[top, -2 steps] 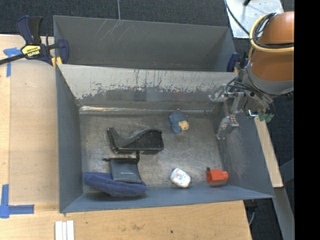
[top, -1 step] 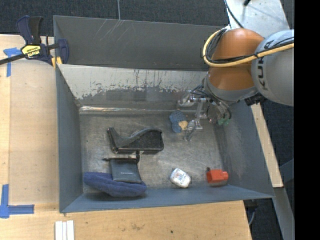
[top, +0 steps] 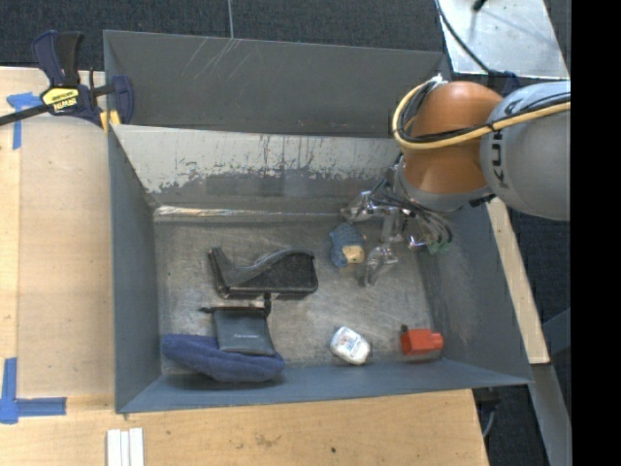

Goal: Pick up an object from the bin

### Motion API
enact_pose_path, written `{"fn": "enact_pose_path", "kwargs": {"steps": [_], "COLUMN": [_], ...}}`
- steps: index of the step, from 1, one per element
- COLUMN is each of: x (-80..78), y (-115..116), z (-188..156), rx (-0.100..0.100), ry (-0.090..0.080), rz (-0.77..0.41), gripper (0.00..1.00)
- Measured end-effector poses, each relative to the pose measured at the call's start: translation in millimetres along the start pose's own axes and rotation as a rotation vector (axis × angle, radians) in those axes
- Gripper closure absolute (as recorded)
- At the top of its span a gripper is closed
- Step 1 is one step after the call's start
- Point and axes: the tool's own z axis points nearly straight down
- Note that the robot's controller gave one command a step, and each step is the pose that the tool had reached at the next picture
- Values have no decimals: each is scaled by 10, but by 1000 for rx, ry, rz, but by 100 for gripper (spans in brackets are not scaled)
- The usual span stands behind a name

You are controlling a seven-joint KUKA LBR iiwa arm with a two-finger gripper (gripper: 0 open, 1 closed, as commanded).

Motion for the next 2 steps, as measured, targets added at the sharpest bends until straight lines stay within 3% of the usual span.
{"fn": "enact_pose_path", "kwargs": {"steps": [1, 2], "x": [-24, 334], "y": [0, 2], "z": [-21, -1582], "rx": [2, 3], "ry": [-9, -4], "rz": [-2, -199], "gripper": [100, 100]}}
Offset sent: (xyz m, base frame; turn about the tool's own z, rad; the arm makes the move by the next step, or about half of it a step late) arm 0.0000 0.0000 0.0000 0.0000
